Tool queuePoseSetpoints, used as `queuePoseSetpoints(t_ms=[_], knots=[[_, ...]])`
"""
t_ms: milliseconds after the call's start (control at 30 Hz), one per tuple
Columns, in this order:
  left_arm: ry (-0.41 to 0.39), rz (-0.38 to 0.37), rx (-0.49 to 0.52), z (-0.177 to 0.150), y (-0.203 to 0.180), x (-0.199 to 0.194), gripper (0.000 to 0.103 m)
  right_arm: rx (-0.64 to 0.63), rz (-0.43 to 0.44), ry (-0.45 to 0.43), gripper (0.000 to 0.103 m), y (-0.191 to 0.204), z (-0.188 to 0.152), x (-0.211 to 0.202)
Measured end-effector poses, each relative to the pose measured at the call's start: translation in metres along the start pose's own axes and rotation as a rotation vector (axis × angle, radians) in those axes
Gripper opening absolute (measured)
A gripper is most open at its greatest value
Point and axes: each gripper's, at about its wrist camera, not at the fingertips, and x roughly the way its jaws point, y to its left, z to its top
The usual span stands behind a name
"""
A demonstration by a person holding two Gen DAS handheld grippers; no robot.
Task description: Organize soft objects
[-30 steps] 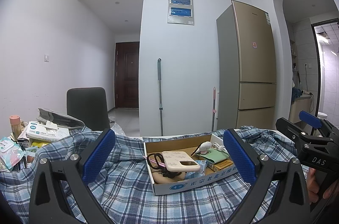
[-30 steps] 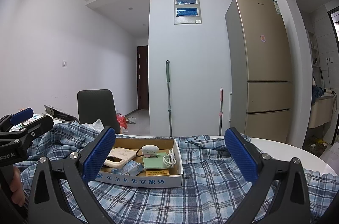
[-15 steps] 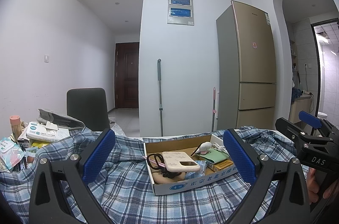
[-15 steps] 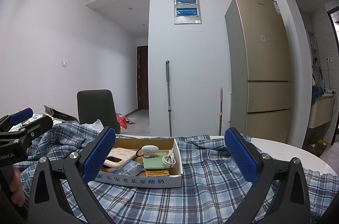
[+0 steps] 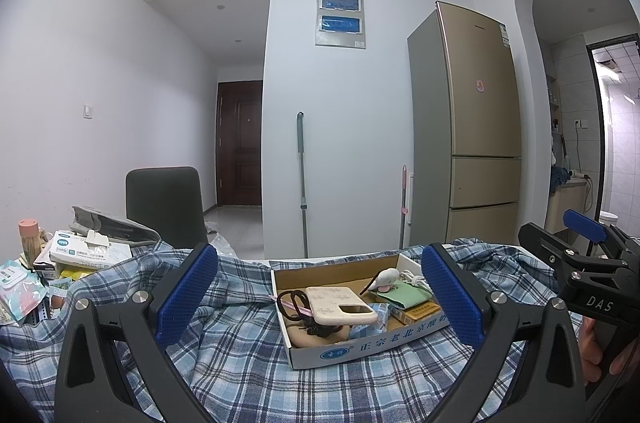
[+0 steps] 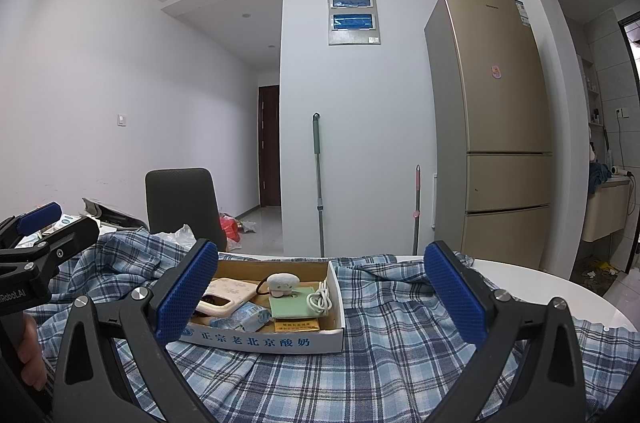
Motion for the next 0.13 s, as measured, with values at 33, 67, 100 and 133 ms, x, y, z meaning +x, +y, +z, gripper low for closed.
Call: queuePoseSetpoints(t_ms=[33,67,100,133], knots=[[0.0,0.0,0.0,-0.0001,0.0,0.0,0.103,0.0,0.0,0.0,0.103,0.0,0.0,0.0],[0.0,0.0,-0.001,0.0,0.0,0.0,0.103,0.0,0.0,0.0,0.103,0.0,0.0001,0.0001],[0.0,0.0,-0.001,0.0,0.0,0.0,0.103,0.0,0.0,0.0,0.103,-0.0001,-0.0002,-0.0004],[0.0,0.0,0.0,-0.0001,0.0,0.0001,0.103,0.0,0.0,0.0,0.103,-0.0002,-0.0002,-0.0004]])
